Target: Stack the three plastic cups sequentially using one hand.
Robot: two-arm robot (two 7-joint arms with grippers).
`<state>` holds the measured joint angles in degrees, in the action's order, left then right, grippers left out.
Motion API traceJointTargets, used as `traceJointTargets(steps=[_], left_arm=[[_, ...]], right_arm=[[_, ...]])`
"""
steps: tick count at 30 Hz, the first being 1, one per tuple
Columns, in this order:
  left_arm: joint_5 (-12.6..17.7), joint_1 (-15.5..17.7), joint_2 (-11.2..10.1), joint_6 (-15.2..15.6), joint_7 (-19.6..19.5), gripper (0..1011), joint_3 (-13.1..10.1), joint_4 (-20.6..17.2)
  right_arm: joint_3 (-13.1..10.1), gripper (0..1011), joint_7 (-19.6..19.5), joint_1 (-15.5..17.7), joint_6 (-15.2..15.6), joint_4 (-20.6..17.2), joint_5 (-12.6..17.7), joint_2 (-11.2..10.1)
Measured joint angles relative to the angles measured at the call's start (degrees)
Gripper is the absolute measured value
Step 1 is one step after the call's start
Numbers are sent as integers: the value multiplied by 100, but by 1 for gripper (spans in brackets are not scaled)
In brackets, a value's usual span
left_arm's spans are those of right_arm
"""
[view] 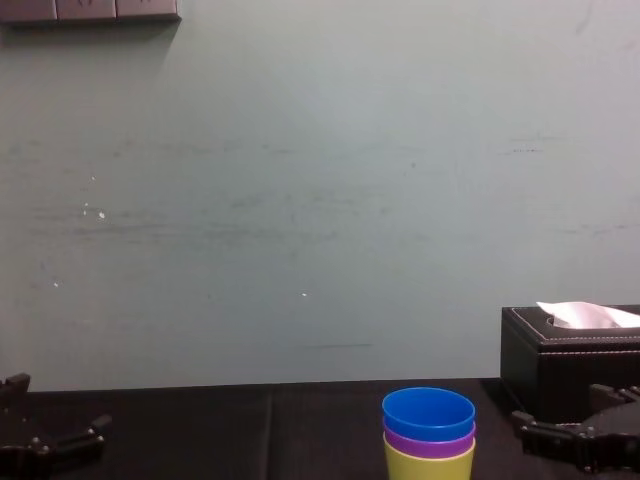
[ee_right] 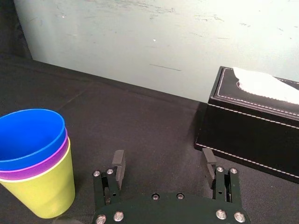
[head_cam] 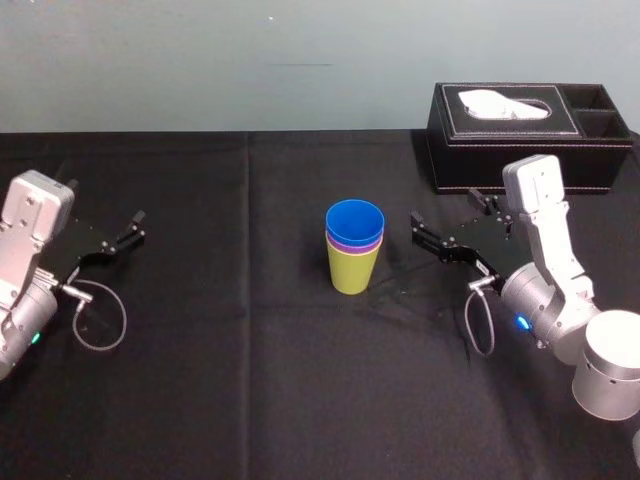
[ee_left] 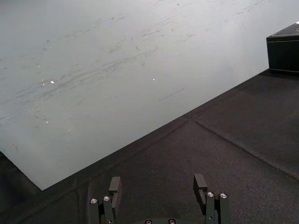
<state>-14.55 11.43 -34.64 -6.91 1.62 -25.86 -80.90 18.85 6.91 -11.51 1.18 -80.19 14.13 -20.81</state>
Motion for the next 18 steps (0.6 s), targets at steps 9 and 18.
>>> traceJointTargets(steps=[9,18], left_arm=[[0,0,0,0,0,1011,0,0],[0,0,0,0,0,1011,0,0]], right_arm=[[13,1003,0,-9,3,-3,9,-12],[19,1003,1,-12,8,-8,20,-16]])
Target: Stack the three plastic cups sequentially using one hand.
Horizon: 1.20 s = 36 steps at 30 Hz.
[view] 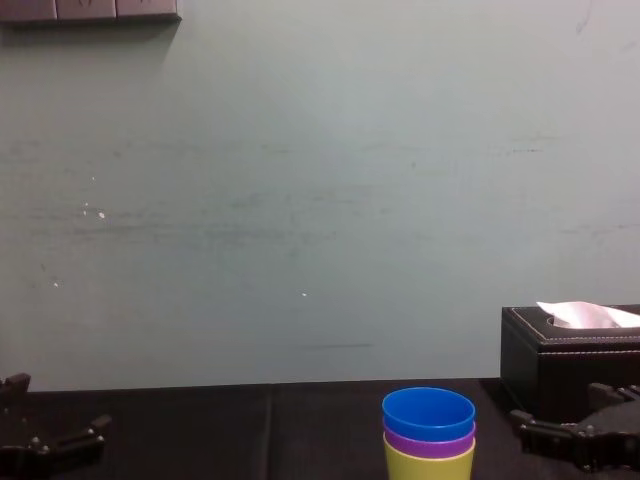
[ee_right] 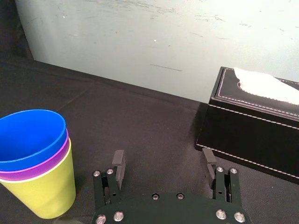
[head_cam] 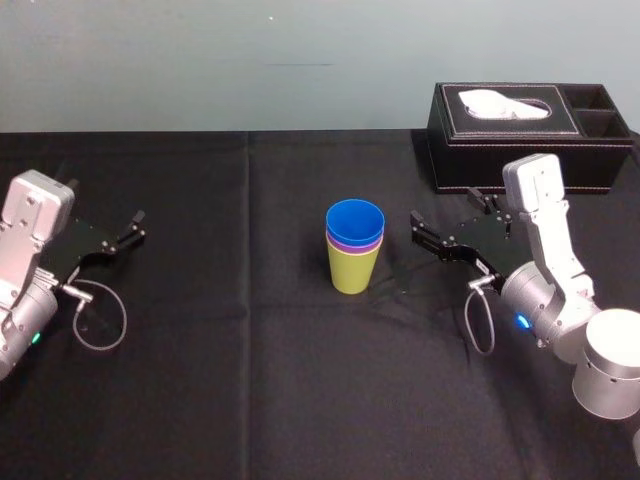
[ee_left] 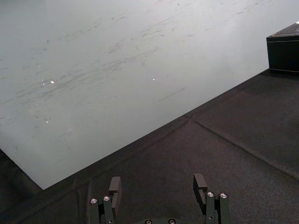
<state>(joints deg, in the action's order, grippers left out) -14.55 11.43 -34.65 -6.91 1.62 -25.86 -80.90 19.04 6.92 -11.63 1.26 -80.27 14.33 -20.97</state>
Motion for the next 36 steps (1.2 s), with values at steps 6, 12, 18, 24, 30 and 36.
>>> traceJointTargets(steps=[6,12,18,24,30,36], left_arm=[[0,0,0,0,0,1012,0,0],[0,0,0,0,0,1011,0,0],[0,0,0,0,0,1011,0,0],[0,0,0,0,0,1011,0,0],[0,0,0,0,0,1011,0,0],[0,0,0,0,0,1011,0,0]], right_arm=[[3,1003,2,-3,3,-3,3,-3],[5,1003,4,-6,4,-6,5,-6],[5,1003,4,-6,4,-6,8,-7],[5,1004,5,-7,4,-6,10,-7],[5,1003,5,-7,4,-6,11,-7],[5,1003,6,-6,4,-6,11,-7]])
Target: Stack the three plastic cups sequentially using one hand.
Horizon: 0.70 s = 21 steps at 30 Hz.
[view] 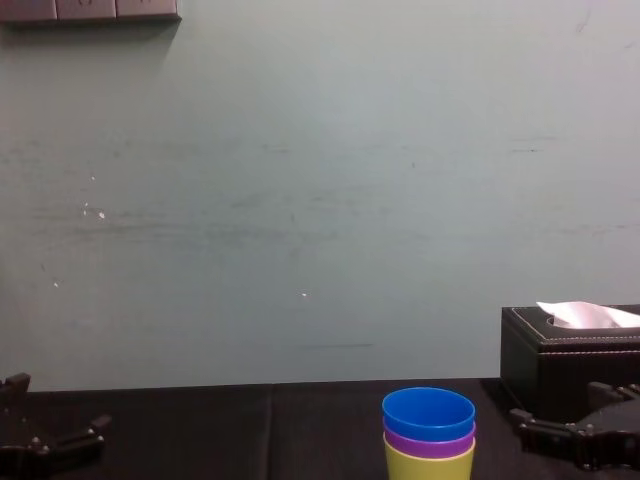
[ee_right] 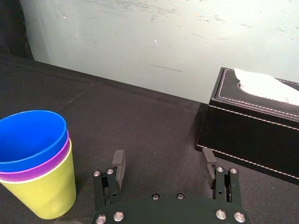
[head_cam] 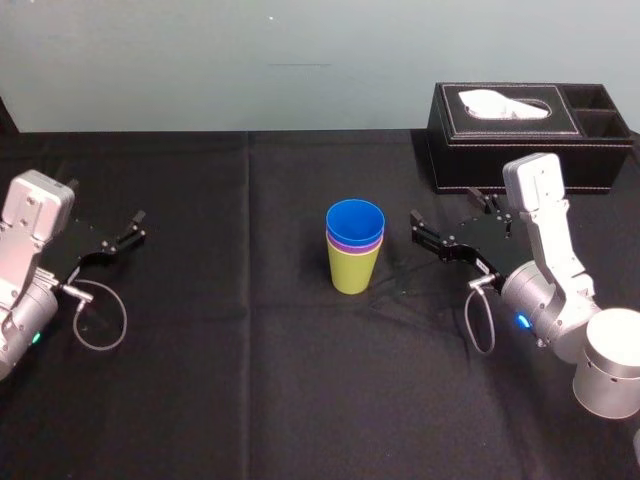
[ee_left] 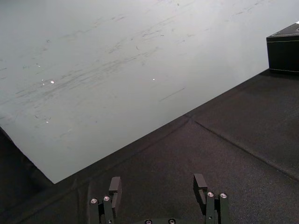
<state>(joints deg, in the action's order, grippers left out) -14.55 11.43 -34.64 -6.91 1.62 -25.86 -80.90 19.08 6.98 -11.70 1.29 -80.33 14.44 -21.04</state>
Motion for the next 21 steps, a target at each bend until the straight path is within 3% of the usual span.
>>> traceJointTargets(steps=[21], left_arm=[[0,0,0,0,0,1012,0,0]], right_arm=[[0,1003,1,0,0,0,0,0]])
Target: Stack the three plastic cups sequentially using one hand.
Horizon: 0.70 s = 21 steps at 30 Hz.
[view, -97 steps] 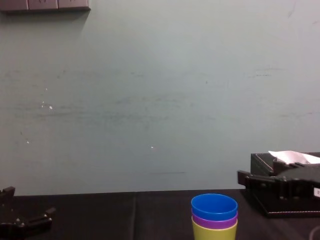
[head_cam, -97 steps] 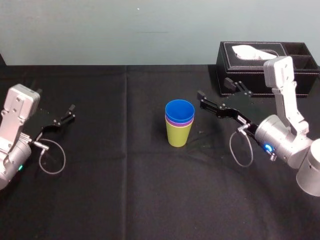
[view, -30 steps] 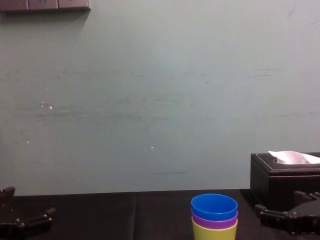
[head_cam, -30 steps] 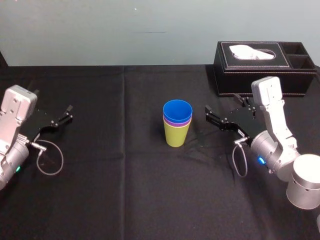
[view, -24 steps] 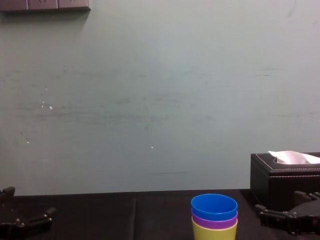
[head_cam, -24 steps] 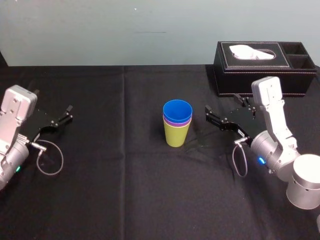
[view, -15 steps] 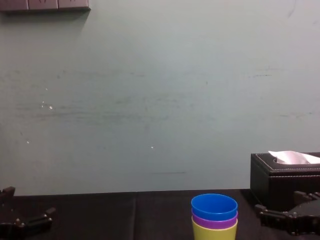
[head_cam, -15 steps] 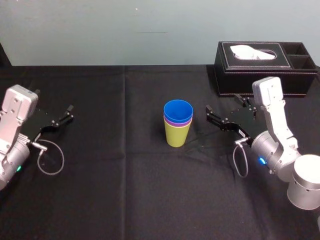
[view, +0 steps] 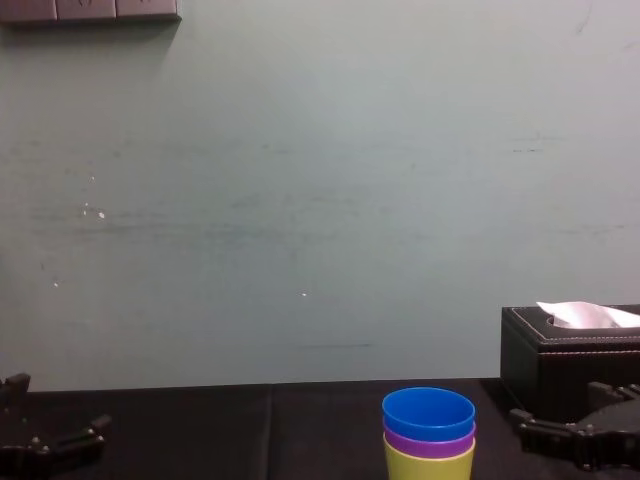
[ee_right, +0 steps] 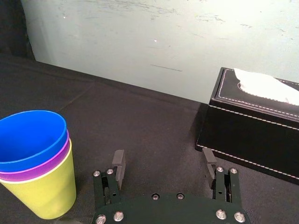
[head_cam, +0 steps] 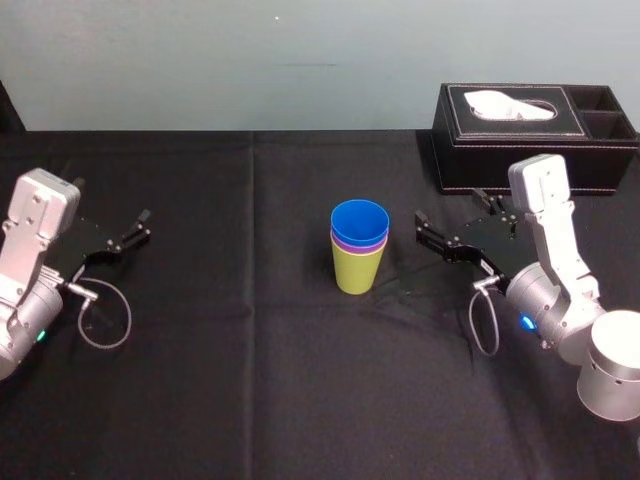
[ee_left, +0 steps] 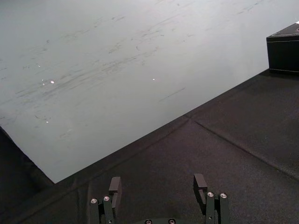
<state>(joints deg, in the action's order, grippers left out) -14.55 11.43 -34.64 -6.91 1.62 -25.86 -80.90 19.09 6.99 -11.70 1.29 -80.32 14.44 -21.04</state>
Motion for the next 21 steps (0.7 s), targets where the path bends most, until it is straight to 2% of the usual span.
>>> traceJointTargets(steps=[21], left_arm=[[0,0,0,0,0,1011,0,0]], right_arm=[[0,1004,0,0,0,0,0,0]])
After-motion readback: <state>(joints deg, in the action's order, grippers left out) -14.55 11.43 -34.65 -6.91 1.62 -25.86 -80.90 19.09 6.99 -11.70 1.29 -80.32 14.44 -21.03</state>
